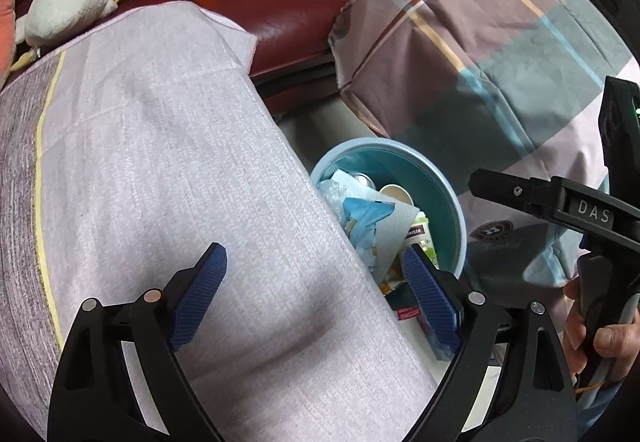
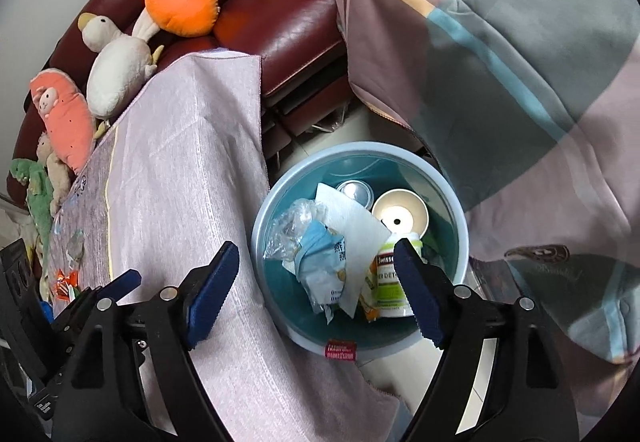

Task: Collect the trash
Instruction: 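Carry both to the bin, open the left tool to drop the bag while the right drops the wrapper, then return to the table and grasp the white-red egg shell with the left tool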

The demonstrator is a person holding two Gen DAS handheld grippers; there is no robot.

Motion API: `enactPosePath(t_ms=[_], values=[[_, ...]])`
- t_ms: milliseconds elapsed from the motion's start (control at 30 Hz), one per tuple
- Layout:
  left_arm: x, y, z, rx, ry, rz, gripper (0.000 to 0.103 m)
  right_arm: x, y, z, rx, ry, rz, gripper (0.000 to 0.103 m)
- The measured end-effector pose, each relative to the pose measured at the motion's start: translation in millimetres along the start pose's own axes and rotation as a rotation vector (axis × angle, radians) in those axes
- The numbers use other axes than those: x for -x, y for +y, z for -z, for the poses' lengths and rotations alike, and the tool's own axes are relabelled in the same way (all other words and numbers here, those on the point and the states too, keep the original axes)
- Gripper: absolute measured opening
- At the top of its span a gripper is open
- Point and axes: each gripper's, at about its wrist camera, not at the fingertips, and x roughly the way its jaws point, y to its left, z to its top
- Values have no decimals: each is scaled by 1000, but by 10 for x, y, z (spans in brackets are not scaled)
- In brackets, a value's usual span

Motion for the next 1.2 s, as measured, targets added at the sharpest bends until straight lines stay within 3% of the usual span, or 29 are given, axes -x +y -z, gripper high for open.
enactPosePath(t_ms=[700, 1000, 1200], values=[[802, 531, 438, 103, -119, -16, 94, 351, 804, 394, 133, -4, 8, 76], [1161, 1137, 746, 209, -159, -66, 95, 322, 1462, 597, 245, 28, -10, 77], [1468, 1733, 1049, 316, -192, -126, 95, 222, 2048, 791, 342, 62, -28, 77]])
